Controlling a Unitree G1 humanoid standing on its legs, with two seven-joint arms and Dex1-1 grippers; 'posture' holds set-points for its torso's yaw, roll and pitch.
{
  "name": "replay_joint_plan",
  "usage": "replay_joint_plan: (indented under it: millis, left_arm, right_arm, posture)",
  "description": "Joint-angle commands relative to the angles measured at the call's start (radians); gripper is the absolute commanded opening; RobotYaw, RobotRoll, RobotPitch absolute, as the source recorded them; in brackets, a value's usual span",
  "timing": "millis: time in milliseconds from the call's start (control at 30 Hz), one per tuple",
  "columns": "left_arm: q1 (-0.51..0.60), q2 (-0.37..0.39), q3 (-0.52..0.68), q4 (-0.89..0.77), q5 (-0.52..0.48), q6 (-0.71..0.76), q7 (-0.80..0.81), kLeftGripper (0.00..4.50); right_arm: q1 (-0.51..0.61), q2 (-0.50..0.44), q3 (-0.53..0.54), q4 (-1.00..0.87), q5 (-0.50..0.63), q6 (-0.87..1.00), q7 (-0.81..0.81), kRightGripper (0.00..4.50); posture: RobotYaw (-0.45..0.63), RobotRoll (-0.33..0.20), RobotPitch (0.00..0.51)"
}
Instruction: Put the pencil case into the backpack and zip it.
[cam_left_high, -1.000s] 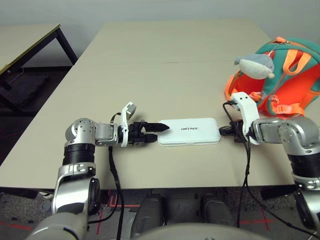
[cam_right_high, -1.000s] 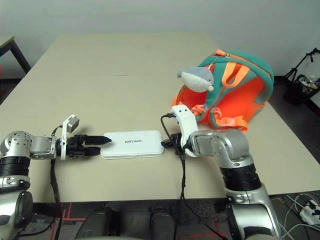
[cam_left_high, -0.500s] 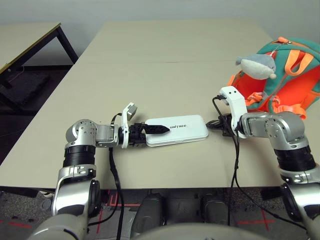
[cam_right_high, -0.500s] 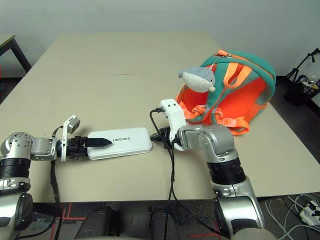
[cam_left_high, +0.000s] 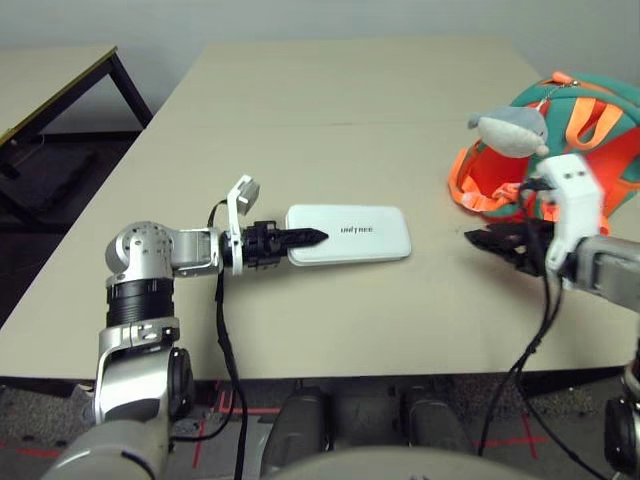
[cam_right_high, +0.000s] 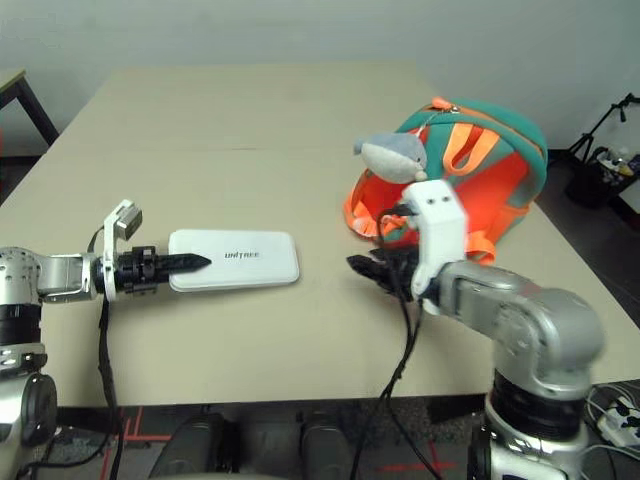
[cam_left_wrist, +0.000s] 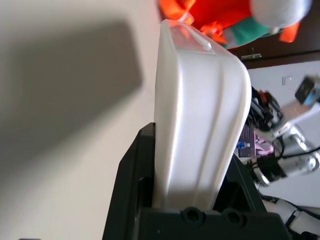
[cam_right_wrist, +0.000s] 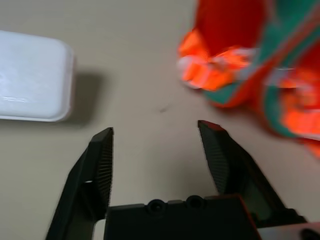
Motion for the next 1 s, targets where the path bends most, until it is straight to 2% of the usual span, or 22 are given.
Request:
replay_joint_plan:
  millis: [33,133,367,533,900,1000]
  left_arm:
    - [-0.075,-0.017,0.024,0.041,0.029,-0.017,0.015,1.38]
    - [-0.129,-0.028,0.011,0.080,0.056,-0.041,0.010,1.38]
    - [-0.185,-0.016,0.000,0.106,0.086,-0.038,-0.008,1.38]
    - [-0.177,0.007,0.026,0.092,0.091,-0.015,0.008,1.38]
    - [-0.149,0.022,0.092,0.039,0.076,0.019,0.054,1.38]
    - [-0.141,0.012,0.104,0.030,0.073,0.019,0.064,1.38]
  right_arm:
    - [-0.021,0.105,-0.021,-0.038,-0.102,-0.008,-0.129,4.50]
    - [-0.040,0.207,0.044,0.042,-0.199,-0.179,-0.235,4.50]
    - [-0.077,0.208,0.211,0.330,-0.342,-0.557,-0.242,4.50]
    - [-0.117,0.235,0.245,0.513,-0.390,-0.728,-0.248,4.50]
    - [-0.223,0.236,0.268,0.846,-0.468,-0.994,-0.256,4.50]
    - [-0.247,0.235,0.276,0.885,-0.477,-1.035,-0.251,3.94]
  posture:
    - [-0.17,0.000,0.049]
    - [-0.17,0.000,0.046]
    - [-0.14,0.000,0.048]
    - [-0.09,0.000,0.063]
    - [-0.04,0.000,0.058]
    - [-0.04,0.000,0.049]
